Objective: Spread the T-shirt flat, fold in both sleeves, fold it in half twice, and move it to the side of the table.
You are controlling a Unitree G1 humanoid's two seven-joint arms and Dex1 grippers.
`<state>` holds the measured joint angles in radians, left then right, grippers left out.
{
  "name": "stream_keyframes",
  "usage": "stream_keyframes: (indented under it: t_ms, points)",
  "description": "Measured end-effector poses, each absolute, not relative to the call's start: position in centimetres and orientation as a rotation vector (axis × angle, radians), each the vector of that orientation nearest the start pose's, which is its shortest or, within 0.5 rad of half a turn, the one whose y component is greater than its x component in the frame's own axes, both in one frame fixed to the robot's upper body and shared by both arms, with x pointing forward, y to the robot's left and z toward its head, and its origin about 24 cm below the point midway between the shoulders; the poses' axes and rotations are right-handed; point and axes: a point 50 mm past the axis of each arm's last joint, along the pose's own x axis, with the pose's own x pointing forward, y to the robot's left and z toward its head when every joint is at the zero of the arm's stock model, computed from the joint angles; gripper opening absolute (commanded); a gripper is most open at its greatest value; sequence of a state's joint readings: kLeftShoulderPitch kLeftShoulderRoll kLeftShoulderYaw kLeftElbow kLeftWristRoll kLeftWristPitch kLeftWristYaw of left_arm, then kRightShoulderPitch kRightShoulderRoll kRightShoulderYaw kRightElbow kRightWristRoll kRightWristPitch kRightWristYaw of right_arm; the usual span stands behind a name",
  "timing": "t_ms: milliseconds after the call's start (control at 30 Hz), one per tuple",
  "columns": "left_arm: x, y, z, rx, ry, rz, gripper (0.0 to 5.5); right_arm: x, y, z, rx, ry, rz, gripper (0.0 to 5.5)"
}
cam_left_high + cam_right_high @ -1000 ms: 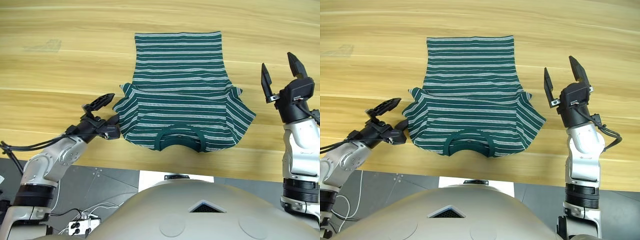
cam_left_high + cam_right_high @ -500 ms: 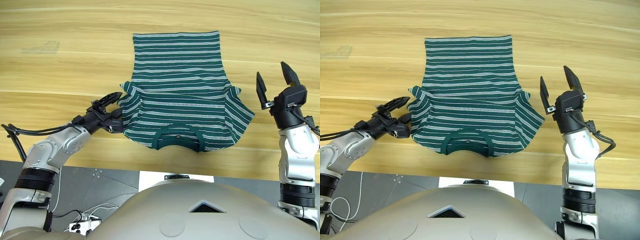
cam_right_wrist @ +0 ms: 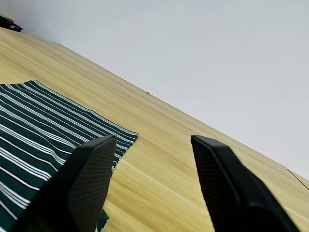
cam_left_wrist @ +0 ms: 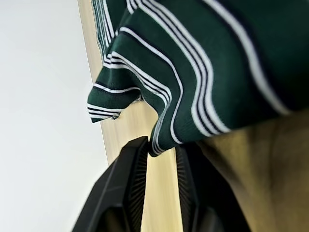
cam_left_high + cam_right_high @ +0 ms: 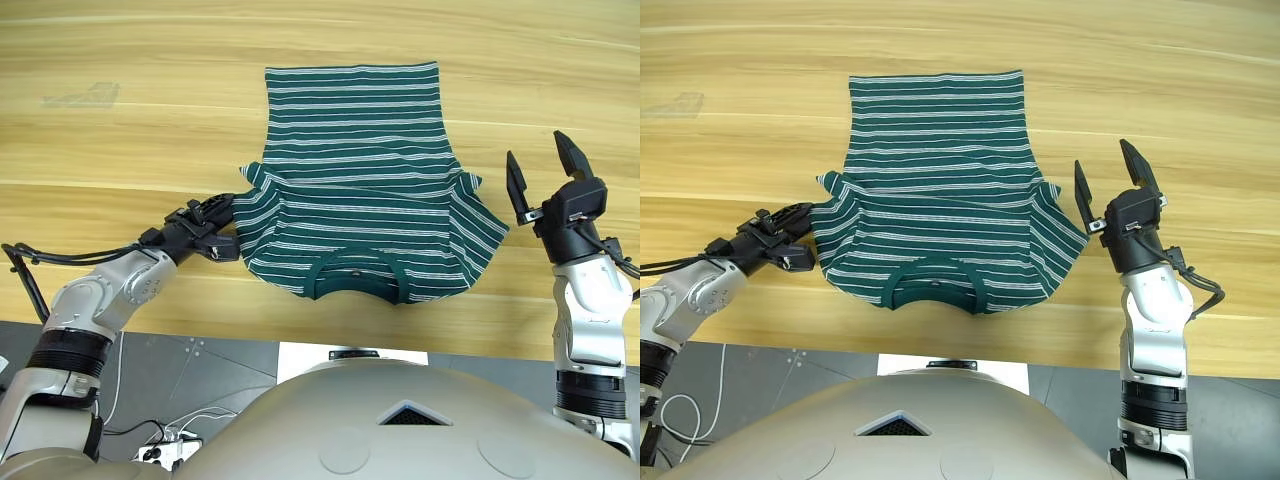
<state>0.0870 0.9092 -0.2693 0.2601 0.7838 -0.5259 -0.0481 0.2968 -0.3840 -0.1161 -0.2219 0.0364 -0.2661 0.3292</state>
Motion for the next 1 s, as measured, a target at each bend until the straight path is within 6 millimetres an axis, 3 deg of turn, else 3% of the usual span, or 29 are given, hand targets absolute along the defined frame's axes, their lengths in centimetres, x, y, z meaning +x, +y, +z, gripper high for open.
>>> stream_keyframes:
  t_ms: [267,633,867,1000]
  points:
    - [20.5,26.5,1.7,1.567,0.033,-0.817,0.04,19.0,-22.1,7.1,-0.412,-0.142,0.274,2.86]
    - [20.5,26.5,1.8,1.553,0.024,-0.829,0.02,19.1,-22.0,7.1,-0.397,-0.145,0.267,2.86]
    - [18.0,25.8,2.0,1.26,0.006,-0.71,0.02,19.2,-22.0,7.1,-0.395,-0.146,0.262,2.86]
    - [16.6,24.1,1.9,1.022,-0.012,-0.674,0.02,19.2,-22.1,7.1,-0.394,-0.145,0.262,2.86]
